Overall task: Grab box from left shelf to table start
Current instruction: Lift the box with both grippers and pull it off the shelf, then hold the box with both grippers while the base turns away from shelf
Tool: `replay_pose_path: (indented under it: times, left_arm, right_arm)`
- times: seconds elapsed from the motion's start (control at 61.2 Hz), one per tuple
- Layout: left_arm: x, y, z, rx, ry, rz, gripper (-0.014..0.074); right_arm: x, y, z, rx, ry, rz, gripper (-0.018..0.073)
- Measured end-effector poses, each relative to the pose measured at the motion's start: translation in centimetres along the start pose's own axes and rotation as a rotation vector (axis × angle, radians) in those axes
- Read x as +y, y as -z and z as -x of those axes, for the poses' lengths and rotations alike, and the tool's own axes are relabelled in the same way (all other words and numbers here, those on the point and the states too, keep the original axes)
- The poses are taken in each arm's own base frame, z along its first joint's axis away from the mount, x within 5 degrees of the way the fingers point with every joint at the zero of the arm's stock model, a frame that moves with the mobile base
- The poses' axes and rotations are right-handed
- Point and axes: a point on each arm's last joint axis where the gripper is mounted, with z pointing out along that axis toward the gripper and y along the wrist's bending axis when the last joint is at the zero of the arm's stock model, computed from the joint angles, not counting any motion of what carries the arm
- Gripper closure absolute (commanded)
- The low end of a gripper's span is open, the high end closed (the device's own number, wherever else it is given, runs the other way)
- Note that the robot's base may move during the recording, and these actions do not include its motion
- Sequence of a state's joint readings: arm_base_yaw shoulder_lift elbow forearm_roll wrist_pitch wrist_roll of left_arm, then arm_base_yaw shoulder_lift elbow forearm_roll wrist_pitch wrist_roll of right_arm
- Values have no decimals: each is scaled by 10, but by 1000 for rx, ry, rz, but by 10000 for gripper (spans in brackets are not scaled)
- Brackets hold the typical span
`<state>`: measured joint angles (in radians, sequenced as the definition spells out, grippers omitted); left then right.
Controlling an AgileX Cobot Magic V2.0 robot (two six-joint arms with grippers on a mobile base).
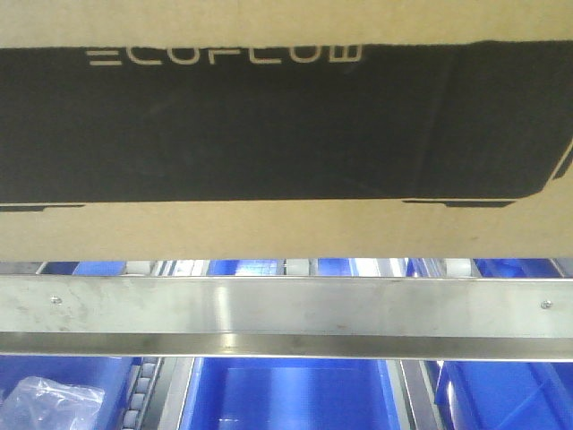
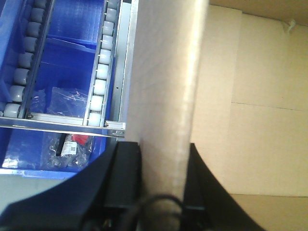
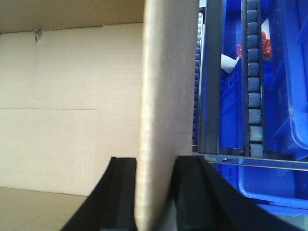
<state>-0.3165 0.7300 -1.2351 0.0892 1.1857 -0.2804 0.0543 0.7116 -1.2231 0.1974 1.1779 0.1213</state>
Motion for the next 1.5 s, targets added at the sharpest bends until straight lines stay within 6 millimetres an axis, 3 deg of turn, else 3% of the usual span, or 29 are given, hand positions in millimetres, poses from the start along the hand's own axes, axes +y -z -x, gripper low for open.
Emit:
replay_pose_path:
  times: [1.503]
  left_arm:
    - [-1, -4, 1, 14, 0, 0, 682]
  right_arm:
    - [0, 0, 0, -3, 2, -5, 541]
